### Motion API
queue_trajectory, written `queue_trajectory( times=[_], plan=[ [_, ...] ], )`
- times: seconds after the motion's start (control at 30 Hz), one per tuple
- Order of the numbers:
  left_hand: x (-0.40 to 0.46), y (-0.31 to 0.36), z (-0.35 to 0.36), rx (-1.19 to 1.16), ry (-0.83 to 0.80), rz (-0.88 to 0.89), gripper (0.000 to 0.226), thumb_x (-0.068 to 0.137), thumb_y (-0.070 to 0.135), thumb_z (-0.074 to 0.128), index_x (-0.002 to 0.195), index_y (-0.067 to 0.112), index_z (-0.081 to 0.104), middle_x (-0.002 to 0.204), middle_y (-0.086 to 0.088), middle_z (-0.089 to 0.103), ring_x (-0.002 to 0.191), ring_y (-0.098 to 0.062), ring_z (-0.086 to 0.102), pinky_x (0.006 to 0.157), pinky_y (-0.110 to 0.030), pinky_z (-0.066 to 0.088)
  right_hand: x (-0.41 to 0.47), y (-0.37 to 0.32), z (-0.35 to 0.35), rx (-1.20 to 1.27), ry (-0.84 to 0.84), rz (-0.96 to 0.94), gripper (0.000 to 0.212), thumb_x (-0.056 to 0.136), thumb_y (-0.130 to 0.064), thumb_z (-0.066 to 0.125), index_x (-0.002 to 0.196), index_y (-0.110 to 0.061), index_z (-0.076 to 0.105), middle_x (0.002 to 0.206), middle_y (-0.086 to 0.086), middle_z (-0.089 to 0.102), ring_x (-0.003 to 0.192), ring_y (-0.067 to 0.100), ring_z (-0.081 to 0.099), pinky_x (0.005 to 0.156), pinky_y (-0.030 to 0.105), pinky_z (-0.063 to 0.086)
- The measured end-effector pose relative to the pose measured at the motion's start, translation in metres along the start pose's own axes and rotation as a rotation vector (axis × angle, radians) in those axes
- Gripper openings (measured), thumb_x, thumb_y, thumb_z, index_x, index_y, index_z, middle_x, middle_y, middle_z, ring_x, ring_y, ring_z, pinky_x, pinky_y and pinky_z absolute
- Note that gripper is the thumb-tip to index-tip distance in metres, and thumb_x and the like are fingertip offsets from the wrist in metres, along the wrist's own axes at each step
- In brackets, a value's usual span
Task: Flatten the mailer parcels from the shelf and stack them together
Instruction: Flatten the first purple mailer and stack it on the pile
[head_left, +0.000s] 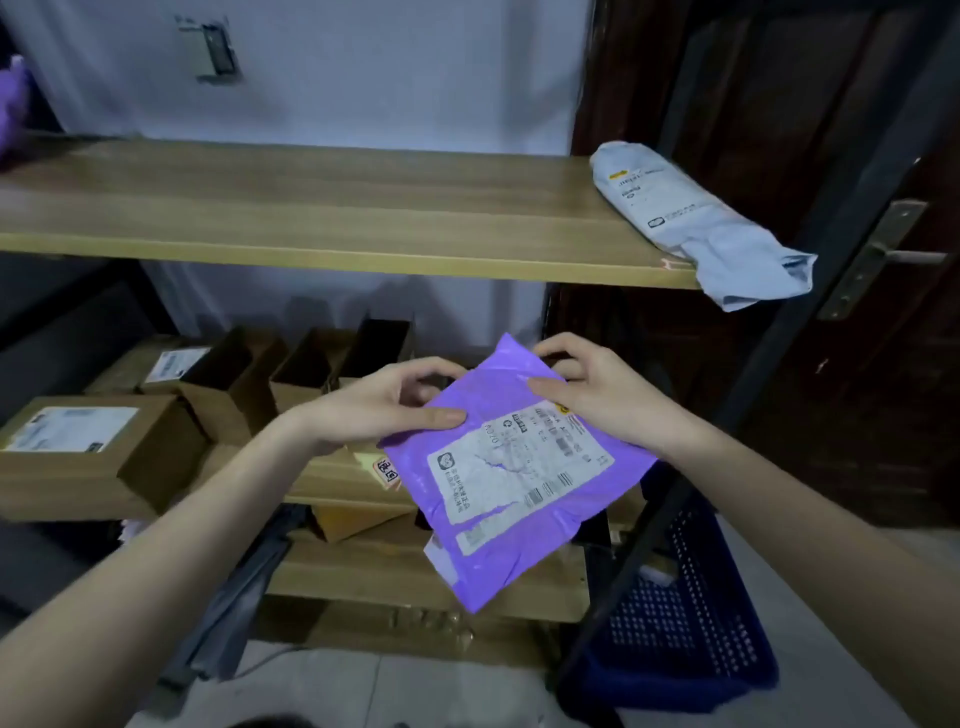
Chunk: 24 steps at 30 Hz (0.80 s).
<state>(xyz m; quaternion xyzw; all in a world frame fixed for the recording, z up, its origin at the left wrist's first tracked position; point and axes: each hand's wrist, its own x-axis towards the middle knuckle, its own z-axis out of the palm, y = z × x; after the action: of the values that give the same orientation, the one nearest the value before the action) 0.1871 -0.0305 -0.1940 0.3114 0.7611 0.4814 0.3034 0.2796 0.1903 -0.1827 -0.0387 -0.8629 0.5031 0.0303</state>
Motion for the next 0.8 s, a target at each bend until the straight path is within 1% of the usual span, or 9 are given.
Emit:
queue_trajectory(
  times=[0.13,0.2,0.3,0.33,0.4,0.47,0.6,0.73,0.8],
  plan=[
    [0.026,-0.05,0.016,-0.162,0.196,-0.05,0.043,0.083,0.015,0.071,0.12,0.013,0.051,0.091,-0.007,0.068,0.072,-0.008,0.066,0.057,-0.018,0.052,0.014,0.05,-0.001,-0.274,0.134,0.05,0.037,0.087,-0.016,0.058,0.124,-0.013,0.052,0.119,0.008,0.055,0.115,0.022,0.052,0.102,0.037,0.039],
    [0.044,-0.077,0.029,-0.226,0.364,-0.085,0.042,0.085,0.01,0.066,0.122,0.012,0.046,0.083,-0.001,0.067,0.06,-0.002,0.064,0.052,-0.018,0.052,0.016,0.072,0.002,-0.383,0.156,0.063,0.041,0.088,-0.014,0.055,0.129,-0.011,0.05,0.127,0.011,0.047,0.124,0.026,0.042,0.107,0.032,0.03],
    [0.073,-0.112,0.05,-0.284,0.51,-0.116,0.043,0.087,0.007,0.063,0.122,0.017,0.041,0.07,0.013,0.069,0.052,0.004,0.059,0.049,-0.018,0.048,0.02,0.099,0.016,-0.428,0.104,0.103,0.045,0.091,-0.015,0.052,0.136,-0.011,0.044,0.141,0.008,0.037,0.134,0.024,0.03,0.104,0.02,0.02],
    [0.082,-0.119,0.055,-0.29,0.522,-0.117,0.044,0.088,0.007,0.063,0.124,0.018,0.041,0.075,0.015,0.069,0.057,0.005,0.06,0.056,-0.018,0.051,0.021,0.107,0.022,-0.441,0.071,0.115,0.047,0.093,-0.016,0.051,0.139,-0.012,0.041,0.146,0.007,0.031,0.137,0.023,0.025,0.103,0.018,0.018],
    [0.1,-0.129,0.06,-0.251,0.502,-0.107,0.047,0.089,0.011,0.063,0.13,0.019,0.042,0.108,0.002,0.065,0.088,-0.005,0.064,0.084,-0.03,0.055,0.029,0.122,0.03,-0.469,0.011,0.143,0.05,0.095,-0.02,0.048,0.143,-0.015,0.034,0.153,0.004,0.02,0.141,0.021,0.019,0.101,0.017,0.017],
    [0.116,-0.131,0.059,-0.154,0.476,-0.067,0.049,0.09,0.012,0.06,0.135,0.016,0.041,0.131,-0.008,0.054,0.113,-0.019,0.055,0.101,-0.041,0.045,0.04,0.134,0.036,-0.517,-0.034,0.183,0.053,0.097,-0.025,0.044,0.146,-0.019,0.027,0.156,0.003,0.015,0.142,0.024,0.018,0.108,0.027,0.02],
    [0.14,-0.134,0.055,-0.024,0.42,-0.074,0.049,0.094,0.02,0.054,0.14,0.017,0.038,0.138,-0.007,0.05,0.125,-0.026,0.05,0.105,-0.04,0.041,0.061,0.149,0.042,-0.519,-0.065,0.264,0.056,0.098,-0.031,0.04,0.149,-0.019,0.02,0.156,0.005,0.014,0.141,0.028,0.018,0.111,0.034,0.021],
    [0.155,-0.142,0.048,0.451,0.309,-0.249,0.055,0.095,0.041,0.046,0.146,0.031,0.028,0.14,-0.015,0.039,0.127,-0.035,0.039,0.103,-0.037,0.034,0.072,0.161,0.045,-0.658,-0.078,0.339,0.051,0.097,-0.036,0.04,0.142,-0.012,0.033,0.142,0.014,0.031,0.133,0.031,0.023,0.106,0.037,0.026],
    [0.155,-0.138,0.043,0.643,0.377,-0.233,0.062,0.091,0.045,0.05,0.146,0.028,0.027,0.142,-0.015,0.028,0.13,-0.035,0.03,0.105,-0.041,0.032,0.077,0.164,0.046,-0.722,-0.042,0.305,0.055,0.095,-0.035,0.043,0.142,-0.009,0.03,0.144,0.015,0.026,0.136,0.03,0.019,0.106,0.039,0.028]
  ],
)
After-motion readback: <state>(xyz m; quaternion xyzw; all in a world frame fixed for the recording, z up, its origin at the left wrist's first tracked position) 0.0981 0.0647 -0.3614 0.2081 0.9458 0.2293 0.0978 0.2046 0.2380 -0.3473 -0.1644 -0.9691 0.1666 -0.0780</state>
